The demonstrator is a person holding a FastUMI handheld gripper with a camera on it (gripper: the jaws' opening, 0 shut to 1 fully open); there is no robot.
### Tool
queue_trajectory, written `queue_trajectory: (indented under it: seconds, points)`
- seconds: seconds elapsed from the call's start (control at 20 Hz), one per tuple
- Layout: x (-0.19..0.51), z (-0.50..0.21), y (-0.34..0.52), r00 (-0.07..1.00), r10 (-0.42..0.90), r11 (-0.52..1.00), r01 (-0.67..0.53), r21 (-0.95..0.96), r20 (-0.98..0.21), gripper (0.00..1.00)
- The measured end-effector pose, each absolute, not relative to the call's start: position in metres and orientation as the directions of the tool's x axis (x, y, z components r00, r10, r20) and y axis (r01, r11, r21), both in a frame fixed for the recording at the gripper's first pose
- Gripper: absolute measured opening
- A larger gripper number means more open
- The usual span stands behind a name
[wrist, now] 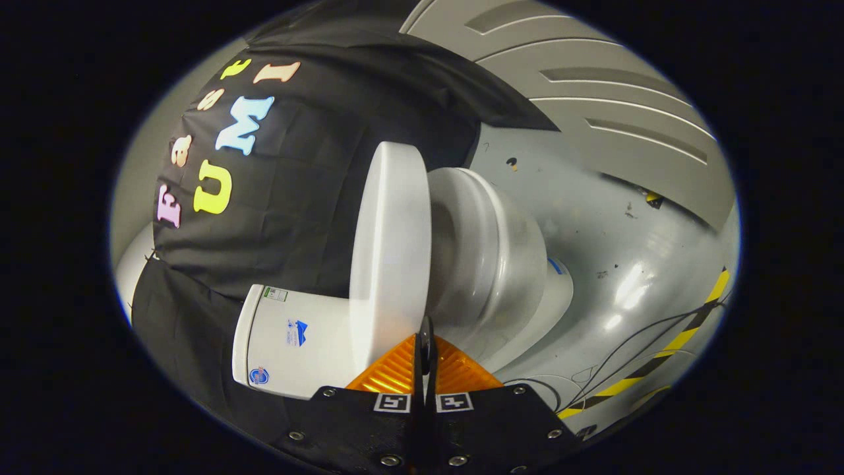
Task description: Open the toilet lid.
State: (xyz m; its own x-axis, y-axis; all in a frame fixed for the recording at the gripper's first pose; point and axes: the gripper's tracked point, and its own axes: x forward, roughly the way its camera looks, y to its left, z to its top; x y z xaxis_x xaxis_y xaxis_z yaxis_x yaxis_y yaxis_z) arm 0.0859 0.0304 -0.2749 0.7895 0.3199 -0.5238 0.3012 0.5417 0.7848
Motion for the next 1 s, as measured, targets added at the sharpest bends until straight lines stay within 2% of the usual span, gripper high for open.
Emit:
queue_trajectory:
  seconds: [1.0]
  points:
    - [0.090, -0.188, 0.071, 0.847, 0.196, 0.731, 0.210, 0.650, -0.494, 0.00]
